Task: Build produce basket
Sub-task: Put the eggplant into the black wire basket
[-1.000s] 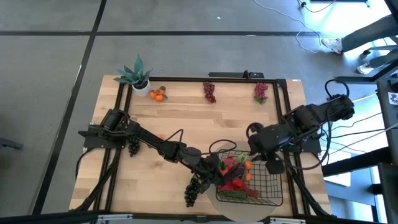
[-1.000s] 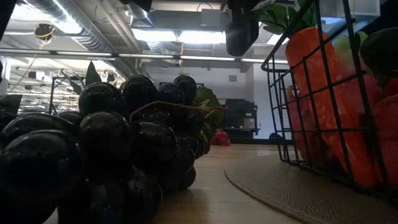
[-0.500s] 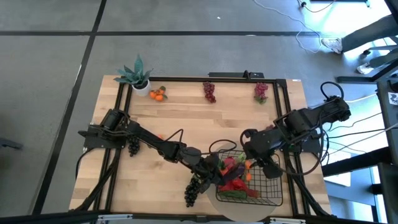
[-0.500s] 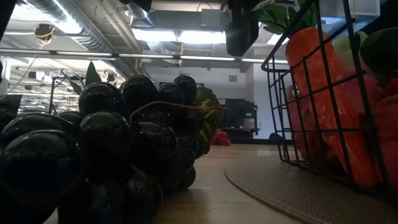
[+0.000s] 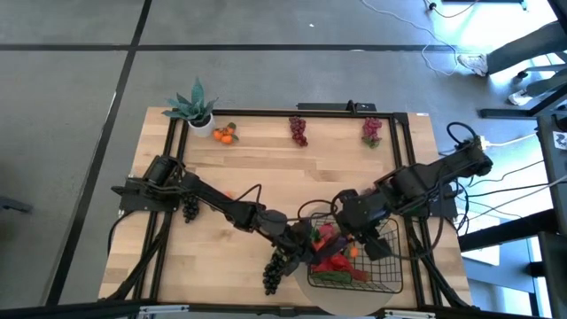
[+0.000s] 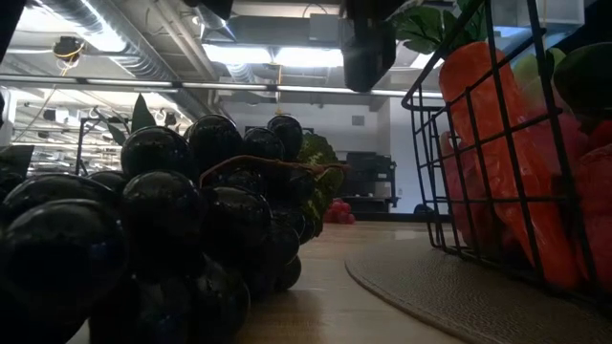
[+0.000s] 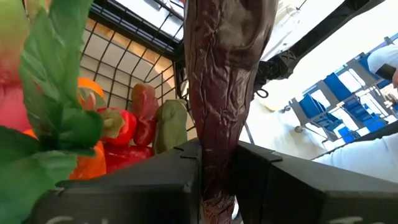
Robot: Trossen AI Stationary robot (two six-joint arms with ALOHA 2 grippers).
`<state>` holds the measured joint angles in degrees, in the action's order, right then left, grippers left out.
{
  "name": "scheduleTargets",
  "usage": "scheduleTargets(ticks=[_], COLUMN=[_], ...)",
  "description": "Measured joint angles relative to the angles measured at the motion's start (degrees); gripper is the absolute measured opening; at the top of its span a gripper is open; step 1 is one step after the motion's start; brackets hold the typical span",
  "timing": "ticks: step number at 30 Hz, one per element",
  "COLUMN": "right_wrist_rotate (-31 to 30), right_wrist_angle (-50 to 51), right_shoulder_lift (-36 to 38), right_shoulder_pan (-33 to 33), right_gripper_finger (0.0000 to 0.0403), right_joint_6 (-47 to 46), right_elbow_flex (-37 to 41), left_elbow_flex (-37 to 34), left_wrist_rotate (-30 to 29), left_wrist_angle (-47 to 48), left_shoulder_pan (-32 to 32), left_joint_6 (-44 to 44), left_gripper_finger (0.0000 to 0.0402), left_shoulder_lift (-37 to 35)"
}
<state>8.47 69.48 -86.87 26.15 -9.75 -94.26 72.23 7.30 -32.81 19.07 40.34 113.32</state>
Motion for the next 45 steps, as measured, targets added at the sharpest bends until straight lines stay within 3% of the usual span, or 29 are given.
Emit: scheduleTargets(ticks=[13, 28, 45], right_wrist_rotate=[0.68, 0.61, 0.60], right_wrist_angle=[-2.76, -2.87, -3.02], right_shoulder_lift=[-0.46, -0.46, -0.57], right_shoulder_pan=[0.00, 0.00, 0.00], right_gripper_finger=[0.0126, 0.0024, 0.0020], right_joint_6=[-0.43, -0.65, -0.69], right_elbow_flex=[-0.04, -0.04, -0.04], left_elbow_flex=[-0.02, -0.02, 0.00], left_wrist_rotate=[-0.38, -0.41, -0.93], left_wrist_angle=[0.95, 1.34, 3.40], left_shoulder_pan=[-0.24, -1.05, -1.44], left_joint_6=[-0.13, 0.00, 1.66], left_gripper_finger=[0.0040, 0.0046, 0.0094], left_shoulder_lift=[0.00, 0.00, 0.00])
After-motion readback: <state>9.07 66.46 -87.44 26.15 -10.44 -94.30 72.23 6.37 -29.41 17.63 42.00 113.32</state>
